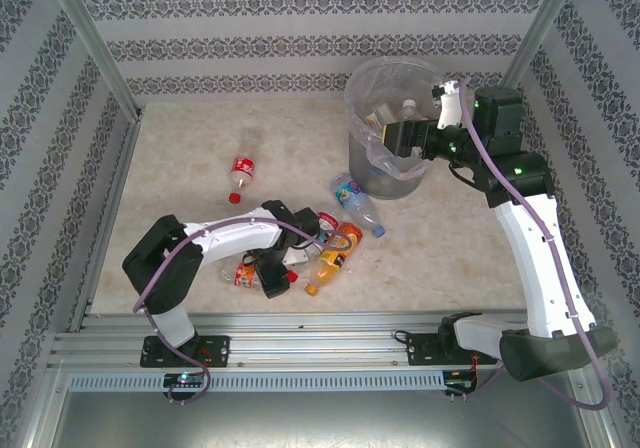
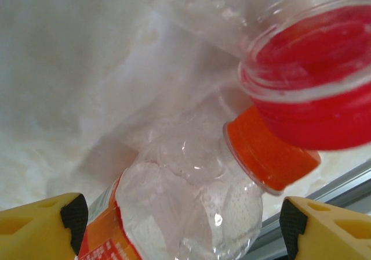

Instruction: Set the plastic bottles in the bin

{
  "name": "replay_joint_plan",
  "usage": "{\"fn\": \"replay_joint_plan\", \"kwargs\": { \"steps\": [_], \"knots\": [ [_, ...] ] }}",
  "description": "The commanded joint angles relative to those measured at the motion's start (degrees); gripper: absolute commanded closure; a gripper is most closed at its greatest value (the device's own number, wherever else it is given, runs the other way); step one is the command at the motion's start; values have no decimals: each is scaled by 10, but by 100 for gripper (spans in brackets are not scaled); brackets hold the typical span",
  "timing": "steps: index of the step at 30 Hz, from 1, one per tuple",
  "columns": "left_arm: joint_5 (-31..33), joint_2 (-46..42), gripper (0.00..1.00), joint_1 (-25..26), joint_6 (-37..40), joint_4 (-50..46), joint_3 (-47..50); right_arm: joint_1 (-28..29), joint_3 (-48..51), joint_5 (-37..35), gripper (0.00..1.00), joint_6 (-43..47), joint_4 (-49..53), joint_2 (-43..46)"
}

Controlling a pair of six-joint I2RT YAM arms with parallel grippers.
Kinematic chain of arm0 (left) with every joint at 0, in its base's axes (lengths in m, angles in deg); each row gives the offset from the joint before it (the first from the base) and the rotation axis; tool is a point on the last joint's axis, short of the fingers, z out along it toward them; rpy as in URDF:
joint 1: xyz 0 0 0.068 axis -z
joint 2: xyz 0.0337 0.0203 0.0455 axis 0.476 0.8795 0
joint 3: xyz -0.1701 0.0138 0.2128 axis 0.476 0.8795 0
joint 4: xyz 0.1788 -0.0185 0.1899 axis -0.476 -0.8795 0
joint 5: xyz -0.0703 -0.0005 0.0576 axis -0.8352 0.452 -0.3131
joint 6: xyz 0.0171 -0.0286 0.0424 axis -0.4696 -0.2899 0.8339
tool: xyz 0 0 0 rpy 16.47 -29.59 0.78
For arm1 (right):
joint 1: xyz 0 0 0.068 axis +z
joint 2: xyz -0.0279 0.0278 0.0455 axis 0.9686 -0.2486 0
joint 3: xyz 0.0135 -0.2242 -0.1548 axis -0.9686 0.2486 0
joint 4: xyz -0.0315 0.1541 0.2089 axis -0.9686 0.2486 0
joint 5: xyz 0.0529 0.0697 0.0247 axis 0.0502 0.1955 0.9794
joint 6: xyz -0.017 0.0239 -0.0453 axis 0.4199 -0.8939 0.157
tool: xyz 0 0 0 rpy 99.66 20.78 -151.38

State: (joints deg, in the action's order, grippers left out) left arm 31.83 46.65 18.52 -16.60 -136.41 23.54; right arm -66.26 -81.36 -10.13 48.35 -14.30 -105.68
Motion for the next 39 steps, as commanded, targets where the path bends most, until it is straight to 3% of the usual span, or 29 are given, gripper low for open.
{"fn": "replay_joint_plan", "kwargs": {
  "steps": [1,13,16,27,39],
  "knots": [
    [2,11,14,8,15,-20,5,-6,7,9,6,-2,-12,12],
    [-2,13,31,2,11,-12,2,-10,11,9,7,-3,-15,18],
    [-1,11,42,0,9,-10,2,-10,12,7,6,-4,-15,19],
    [45,-3,44,-21,-13,15,0,-11,12,3,6,-7,-15,20],
    [36,-11,51,-47,-36,18,-17,-11,13,-1,6,-8,-14,21]
  ]
}}
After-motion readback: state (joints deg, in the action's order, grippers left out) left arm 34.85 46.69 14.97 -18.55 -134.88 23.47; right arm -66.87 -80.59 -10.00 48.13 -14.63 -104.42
